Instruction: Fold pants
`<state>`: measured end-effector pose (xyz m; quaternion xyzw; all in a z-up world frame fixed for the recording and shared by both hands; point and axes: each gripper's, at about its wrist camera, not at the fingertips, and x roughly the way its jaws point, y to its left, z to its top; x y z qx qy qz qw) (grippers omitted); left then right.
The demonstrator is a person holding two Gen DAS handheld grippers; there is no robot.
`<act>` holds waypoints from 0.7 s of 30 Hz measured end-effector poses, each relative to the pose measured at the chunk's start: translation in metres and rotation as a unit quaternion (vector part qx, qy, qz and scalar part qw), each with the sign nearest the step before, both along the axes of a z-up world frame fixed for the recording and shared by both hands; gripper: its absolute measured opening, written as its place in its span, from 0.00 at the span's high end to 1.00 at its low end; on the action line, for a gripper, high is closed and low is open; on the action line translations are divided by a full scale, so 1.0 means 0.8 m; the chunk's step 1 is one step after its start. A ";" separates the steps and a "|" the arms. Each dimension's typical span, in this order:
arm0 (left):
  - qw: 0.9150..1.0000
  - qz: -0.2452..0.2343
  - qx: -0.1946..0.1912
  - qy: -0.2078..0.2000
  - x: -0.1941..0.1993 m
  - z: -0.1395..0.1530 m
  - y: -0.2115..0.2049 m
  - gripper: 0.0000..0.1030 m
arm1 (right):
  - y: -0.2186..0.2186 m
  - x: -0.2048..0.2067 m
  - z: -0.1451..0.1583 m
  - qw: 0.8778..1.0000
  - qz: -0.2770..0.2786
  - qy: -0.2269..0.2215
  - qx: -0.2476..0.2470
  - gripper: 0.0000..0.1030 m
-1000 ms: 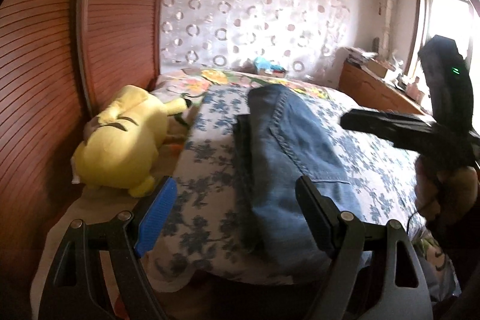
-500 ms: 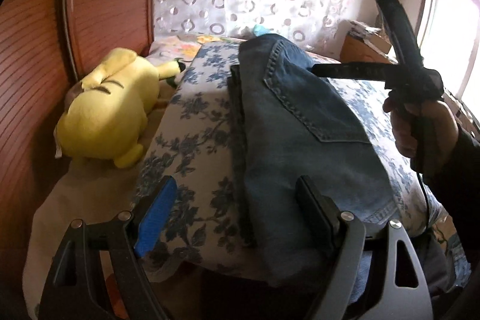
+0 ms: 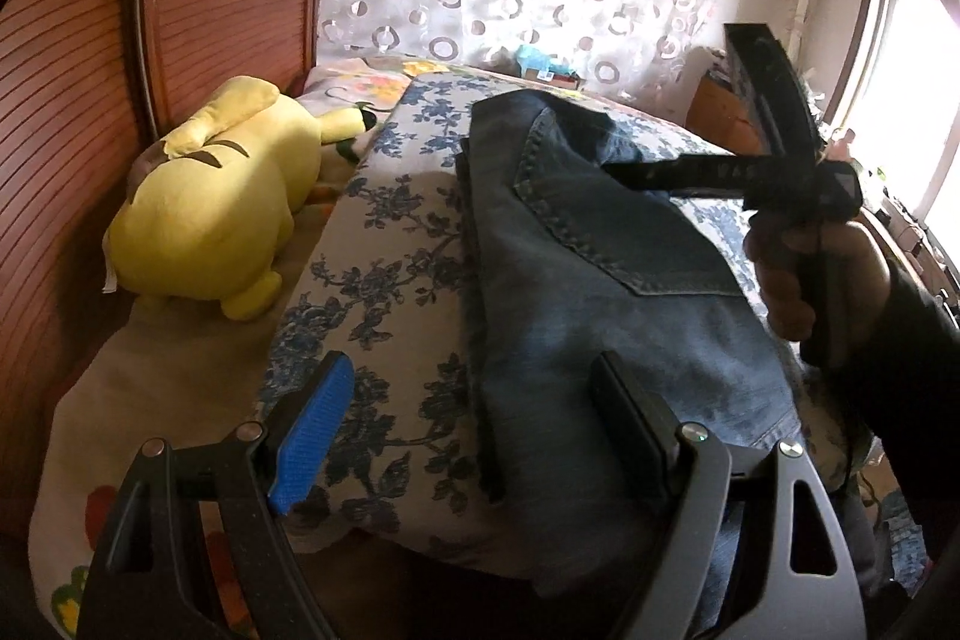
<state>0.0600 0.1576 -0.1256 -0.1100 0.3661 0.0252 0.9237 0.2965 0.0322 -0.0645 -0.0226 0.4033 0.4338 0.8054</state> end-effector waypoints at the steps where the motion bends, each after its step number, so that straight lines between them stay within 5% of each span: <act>1: 1.000 -0.002 0.000 0.001 0.001 0.000 -0.003 0.20 | 0.004 0.000 -0.003 1.000 0.007 0.004 -0.002 0.30; 8: 1.000 -0.009 0.005 0.001 0.010 0.003 -0.012 0.20 | 0.011 0.017 -0.006 0.999 0.024 0.019 0.015 0.44; 13: 1.000 -0.015 0.008 -0.003 0.022 0.007 -0.013 0.20 | 0.006 0.025 0.004 0.998 0.039 0.014 0.042 0.67; 21: 1.000 -0.016 0.010 -0.021 0.057 0.025 0.007 0.20 | 0.032 0.055 0.030 0.996 0.046 -0.007 0.074 0.72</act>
